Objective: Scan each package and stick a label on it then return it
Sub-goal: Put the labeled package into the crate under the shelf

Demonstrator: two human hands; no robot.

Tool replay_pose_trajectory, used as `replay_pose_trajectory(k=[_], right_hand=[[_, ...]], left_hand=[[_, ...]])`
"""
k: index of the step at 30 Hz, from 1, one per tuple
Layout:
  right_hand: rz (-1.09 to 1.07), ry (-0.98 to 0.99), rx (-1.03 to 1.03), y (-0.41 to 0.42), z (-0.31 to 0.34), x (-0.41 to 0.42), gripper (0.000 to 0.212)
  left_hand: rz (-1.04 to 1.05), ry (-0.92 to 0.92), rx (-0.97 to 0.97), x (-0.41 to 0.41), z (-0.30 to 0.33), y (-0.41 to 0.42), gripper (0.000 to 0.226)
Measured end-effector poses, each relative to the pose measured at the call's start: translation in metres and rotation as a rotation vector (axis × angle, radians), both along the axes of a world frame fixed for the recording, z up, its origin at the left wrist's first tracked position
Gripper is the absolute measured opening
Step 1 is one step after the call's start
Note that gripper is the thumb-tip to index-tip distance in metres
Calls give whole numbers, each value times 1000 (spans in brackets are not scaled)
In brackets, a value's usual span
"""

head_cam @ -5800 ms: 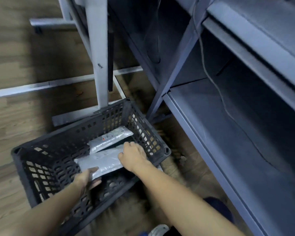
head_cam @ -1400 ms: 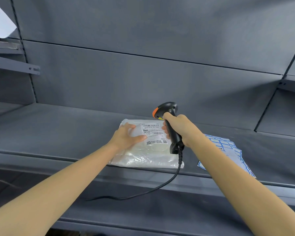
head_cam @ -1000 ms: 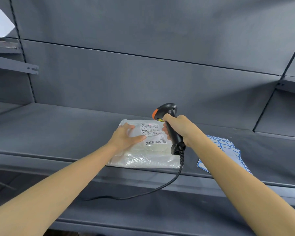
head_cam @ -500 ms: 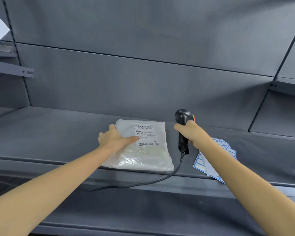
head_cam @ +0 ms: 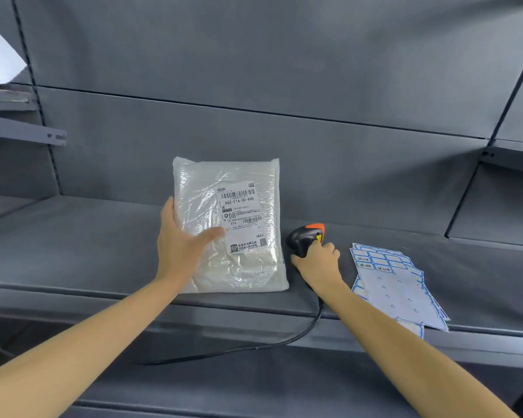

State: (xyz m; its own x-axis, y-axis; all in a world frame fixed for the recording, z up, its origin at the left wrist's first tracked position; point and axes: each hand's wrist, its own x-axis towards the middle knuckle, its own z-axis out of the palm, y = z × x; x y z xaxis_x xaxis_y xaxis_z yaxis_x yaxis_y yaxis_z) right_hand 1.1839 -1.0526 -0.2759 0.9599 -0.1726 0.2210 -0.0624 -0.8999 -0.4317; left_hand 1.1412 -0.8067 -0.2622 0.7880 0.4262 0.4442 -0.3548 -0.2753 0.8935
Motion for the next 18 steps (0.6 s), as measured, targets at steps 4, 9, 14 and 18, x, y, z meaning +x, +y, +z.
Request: replay_pose_trajectory(k=[4,9,14,18], right_hand=[[-25,31,-37,-3,3,2,55],[-171,81,-37,-57,18,1,38],[-480,313,-57,-147,37,-11,46],[-370,474,-111,-179,39,-20,49]], left_hand=[[1,-10,33,0,-2,-1,81],[-1,68,49,9,-9,6,81],[20,227,109,23,-13,8,75],[6,357,176,32,-13,10,77]])
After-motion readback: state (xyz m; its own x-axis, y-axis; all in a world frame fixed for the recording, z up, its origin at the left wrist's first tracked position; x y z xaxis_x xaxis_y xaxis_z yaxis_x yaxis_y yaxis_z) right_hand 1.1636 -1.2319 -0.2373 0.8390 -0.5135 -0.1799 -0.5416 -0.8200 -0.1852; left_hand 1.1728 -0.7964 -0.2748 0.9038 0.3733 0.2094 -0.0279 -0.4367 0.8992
